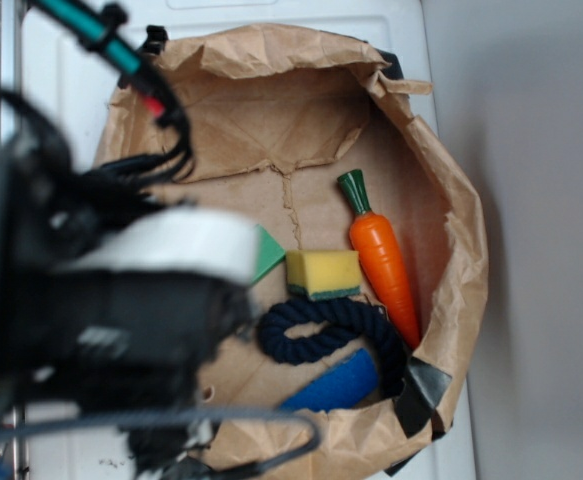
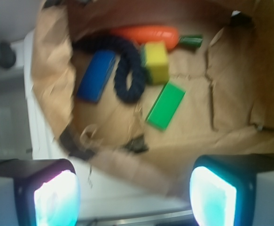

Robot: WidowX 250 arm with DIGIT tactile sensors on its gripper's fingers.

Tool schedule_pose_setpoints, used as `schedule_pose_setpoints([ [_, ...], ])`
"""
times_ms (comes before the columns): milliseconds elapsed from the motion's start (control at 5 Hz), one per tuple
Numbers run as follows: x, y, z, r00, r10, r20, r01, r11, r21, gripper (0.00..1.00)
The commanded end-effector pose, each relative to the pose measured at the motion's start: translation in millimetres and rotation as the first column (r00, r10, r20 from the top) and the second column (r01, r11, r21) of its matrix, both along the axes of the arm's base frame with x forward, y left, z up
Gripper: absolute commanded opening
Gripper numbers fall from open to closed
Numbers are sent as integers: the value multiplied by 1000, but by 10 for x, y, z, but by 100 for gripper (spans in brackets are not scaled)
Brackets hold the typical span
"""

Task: Grab the green block.

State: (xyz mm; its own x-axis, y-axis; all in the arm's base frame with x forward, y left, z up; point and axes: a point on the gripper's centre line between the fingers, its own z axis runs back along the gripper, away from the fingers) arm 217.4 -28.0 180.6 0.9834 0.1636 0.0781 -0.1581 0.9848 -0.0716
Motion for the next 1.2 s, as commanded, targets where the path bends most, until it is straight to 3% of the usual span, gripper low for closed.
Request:
schedule_pose_setpoints([
  [0,333,380,-48,995,94,14,-95,995,27,100],
  [600,333,380,-48,995,94,14,-95,995,27,100],
  [800,388,362,-285,992,128,-17,-127,991,32,100],
  [1000,515,415,-530,962,246,-116,-244,969,35,100],
])
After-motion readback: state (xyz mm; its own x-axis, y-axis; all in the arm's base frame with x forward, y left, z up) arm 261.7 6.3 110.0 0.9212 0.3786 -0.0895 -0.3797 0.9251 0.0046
